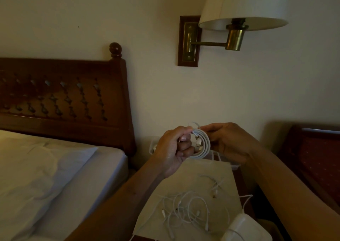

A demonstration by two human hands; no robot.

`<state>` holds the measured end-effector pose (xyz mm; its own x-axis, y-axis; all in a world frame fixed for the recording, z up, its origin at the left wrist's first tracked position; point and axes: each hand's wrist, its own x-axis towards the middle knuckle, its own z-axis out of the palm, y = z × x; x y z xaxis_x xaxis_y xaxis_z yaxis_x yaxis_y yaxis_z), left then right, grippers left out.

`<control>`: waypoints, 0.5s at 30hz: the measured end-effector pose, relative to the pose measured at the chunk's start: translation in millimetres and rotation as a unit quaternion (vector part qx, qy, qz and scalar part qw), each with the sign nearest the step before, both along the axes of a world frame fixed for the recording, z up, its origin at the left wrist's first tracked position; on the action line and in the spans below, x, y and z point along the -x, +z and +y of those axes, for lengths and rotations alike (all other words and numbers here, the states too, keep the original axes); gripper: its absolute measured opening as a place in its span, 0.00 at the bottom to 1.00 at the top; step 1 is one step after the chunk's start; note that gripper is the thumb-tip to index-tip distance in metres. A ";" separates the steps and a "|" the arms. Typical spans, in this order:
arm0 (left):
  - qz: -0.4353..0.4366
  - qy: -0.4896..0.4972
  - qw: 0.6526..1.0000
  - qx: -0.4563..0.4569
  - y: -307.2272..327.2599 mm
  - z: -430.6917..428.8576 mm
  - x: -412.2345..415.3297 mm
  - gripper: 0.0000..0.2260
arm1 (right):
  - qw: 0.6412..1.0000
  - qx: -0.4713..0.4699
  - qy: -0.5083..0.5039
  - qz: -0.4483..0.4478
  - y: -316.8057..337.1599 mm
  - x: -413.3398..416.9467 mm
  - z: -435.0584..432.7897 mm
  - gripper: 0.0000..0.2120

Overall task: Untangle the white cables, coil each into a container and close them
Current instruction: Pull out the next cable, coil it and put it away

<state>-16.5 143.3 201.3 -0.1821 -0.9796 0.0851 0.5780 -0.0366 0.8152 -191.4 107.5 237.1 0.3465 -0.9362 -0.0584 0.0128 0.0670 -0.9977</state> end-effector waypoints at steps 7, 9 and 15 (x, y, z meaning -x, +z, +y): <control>-0.041 0.029 0.999 0.016 1.7 -5.5 -3.6 0.20 | 0.996 -0.013 0.067 -0.053 -5.5 2.6 20.3 0.17; -0.059 0.038 0.997 0.015 2.1 -5.6 -2.6 0.21 | 0.995 0.037 0.070 -0.056 -8.6 -0.5 28.0 0.22; -0.110 0.045 0.992 0.030 3.8 0.0 3.4 0.21 | 0.958 0.275 -0.080 0.025 -27.5 -15.8 42.1 0.19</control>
<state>-19.9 143.3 205.2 -0.1152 -0.9871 0.1108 0.3844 0.0586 0.9213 -175.7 149.5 209.5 0.2061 -0.8705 0.4470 -0.0691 -0.4686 -0.8807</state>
